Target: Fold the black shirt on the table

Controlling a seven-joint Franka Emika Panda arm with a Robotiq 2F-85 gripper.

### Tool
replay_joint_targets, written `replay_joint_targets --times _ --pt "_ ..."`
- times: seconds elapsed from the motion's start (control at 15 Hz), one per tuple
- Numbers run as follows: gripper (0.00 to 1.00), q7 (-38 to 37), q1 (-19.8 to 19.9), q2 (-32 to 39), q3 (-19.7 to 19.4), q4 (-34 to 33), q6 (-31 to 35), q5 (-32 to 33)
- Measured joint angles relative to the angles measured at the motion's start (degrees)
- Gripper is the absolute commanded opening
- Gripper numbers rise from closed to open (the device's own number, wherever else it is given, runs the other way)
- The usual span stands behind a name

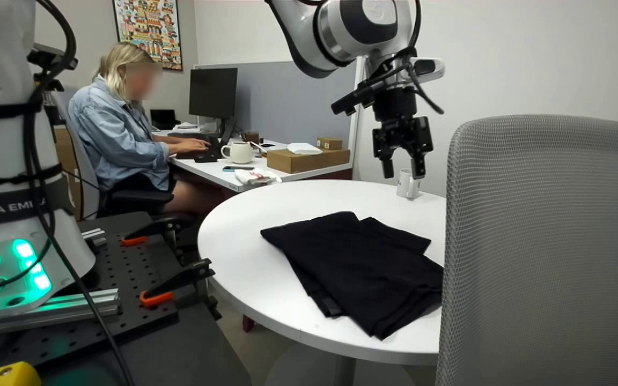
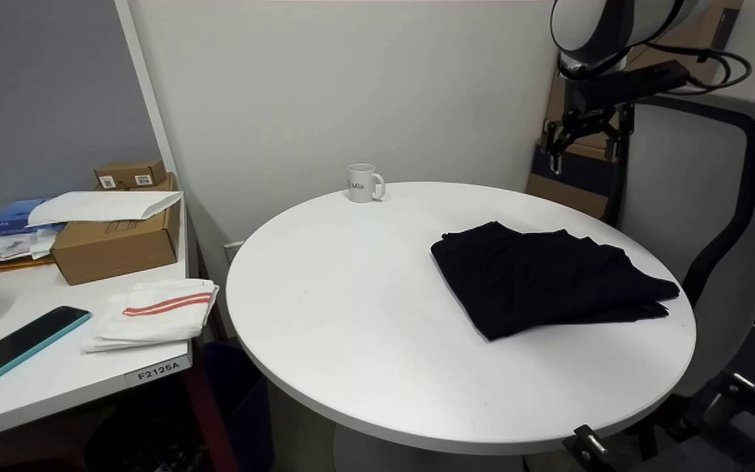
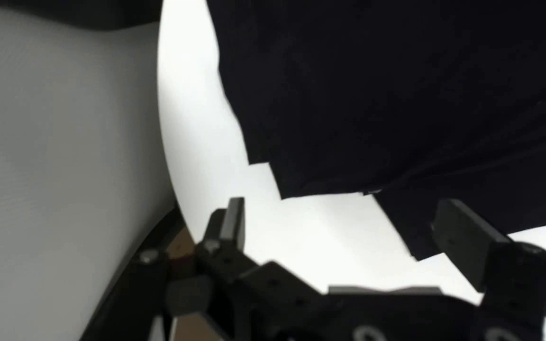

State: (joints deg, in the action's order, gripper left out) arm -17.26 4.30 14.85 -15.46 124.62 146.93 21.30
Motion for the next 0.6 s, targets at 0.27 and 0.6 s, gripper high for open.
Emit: replay_joint_targets --times 0.27,0.6 --pt "1.0 4.31 0.05 -7.84 3.64 13.74 3.87 -5.86" --pt "1.0 9.28 0.01 -17.51 6.6 26.58 5.49 -10.58"
